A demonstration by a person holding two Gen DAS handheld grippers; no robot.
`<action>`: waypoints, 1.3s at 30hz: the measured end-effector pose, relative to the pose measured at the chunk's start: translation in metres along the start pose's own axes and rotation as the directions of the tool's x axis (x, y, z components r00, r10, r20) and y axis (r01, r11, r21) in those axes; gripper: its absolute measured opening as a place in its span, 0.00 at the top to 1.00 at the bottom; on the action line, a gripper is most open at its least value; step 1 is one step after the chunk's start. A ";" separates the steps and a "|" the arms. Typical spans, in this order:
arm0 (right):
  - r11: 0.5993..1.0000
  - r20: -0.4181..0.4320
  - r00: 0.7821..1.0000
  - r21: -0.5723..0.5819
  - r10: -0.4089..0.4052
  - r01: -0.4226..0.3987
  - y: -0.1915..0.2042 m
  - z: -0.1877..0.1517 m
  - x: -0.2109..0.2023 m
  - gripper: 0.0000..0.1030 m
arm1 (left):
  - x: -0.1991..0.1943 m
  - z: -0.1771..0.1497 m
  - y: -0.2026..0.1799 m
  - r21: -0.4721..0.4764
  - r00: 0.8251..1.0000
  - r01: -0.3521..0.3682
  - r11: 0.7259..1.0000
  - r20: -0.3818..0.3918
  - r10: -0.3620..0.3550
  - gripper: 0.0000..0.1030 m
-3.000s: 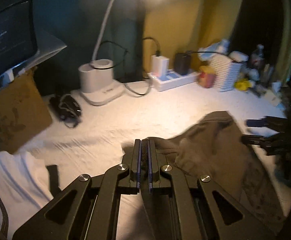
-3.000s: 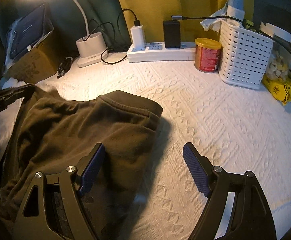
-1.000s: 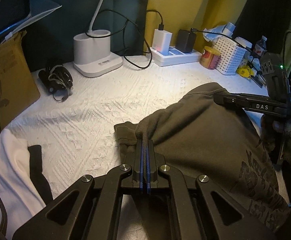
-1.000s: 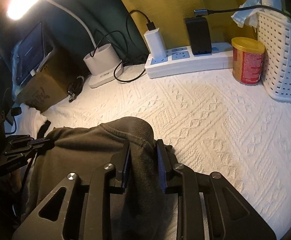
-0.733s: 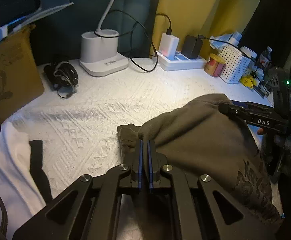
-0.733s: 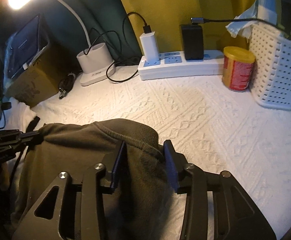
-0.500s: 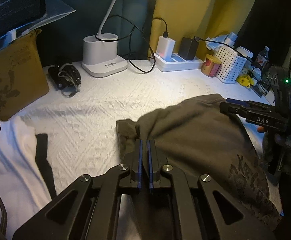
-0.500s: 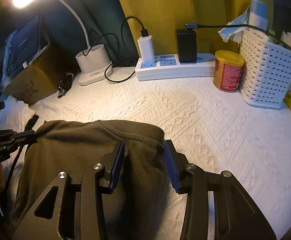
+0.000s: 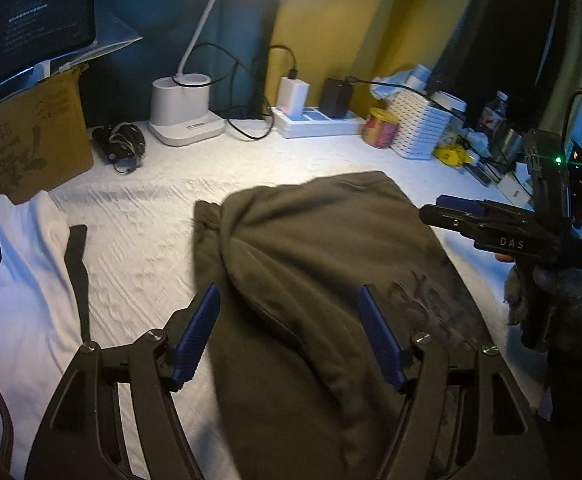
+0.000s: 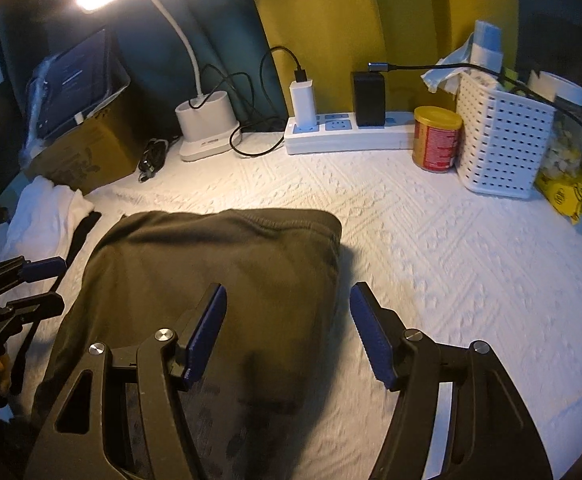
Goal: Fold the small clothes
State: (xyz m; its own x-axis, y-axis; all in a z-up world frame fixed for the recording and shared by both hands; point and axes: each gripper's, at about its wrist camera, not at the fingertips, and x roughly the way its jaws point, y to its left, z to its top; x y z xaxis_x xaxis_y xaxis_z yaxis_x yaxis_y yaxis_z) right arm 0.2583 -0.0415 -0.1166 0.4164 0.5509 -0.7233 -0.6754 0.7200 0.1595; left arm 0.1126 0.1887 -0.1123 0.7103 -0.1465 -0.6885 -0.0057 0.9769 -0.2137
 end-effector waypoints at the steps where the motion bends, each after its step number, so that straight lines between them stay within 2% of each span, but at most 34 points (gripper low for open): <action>1: 1.000 0.001 1.000 -0.001 -0.002 0.002 0.001 -0.003 -0.004 0.34 | -0.002 -0.003 -0.003 0.001 1.000 0.004 1.000 0.001 -0.004 0.31; 15: 1.000 -0.006 1.000 0.005 -0.017 0.017 0.014 -0.055 -0.046 0.34 | -0.028 -0.051 -0.032 0.001 0.997 0.077 0.997 -0.009 -0.077 0.31; 26: 0.999 -0.032 0.999 0.031 -0.028 0.029 0.023 -0.108 -0.072 0.34 | -0.042 -0.099 -0.045 0.022 0.984 0.164 0.986 -0.077 -0.162 0.32; 27: 0.999 -0.035 0.999 0.033 -0.028 0.030 0.023 -0.111 -0.073 0.34 | -0.043 -0.102 -0.045 0.022 0.982 0.170 0.985 -0.083 -0.168 0.37; 28: 0.999 -0.039 0.999 0.035 -0.029 0.030 0.024 -0.116 -0.074 0.34 | -0.042 -0.105 -0.046 0.025 0.981 0.172 0.985 -0.093 -0.169 0.48; 32: 0.998 -0.053 0.998 0.045 -0.030 0.032 0.025 -0.130 -0.077 0.34 | -0.040 -0.115 -0.046 0.039 0.982 0.156 0.987 -0.110 -0.151 0.71; 34: 0.998 -0.058 0.998 0.050 -0.032 0.035 0.026 -0.135 -0.078 0.34 | -0.046 -0.115 -0.049 0.058 0.985 0.155 0.986 -0.088 -0.149 0.93; 39: 0.998 -0.062 0.997 0.052 -0.036 0.039 0.032 -0.144 -0.083 0.34 | -0.074 -0.111 -0.045 0.061 0.987 0.161 0.985 -0.038 -0.159 0.93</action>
State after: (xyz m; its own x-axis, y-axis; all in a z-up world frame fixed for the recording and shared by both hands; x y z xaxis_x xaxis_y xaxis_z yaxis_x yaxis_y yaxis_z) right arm 0.1140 -0.1253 -0.1482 0.4020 0.4976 -0.7686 -0.6261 0.7619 0.1658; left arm -0.0178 0.1388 -0.1283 0.6750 -0.3053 -0.6717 0.1514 0.9483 -0.2788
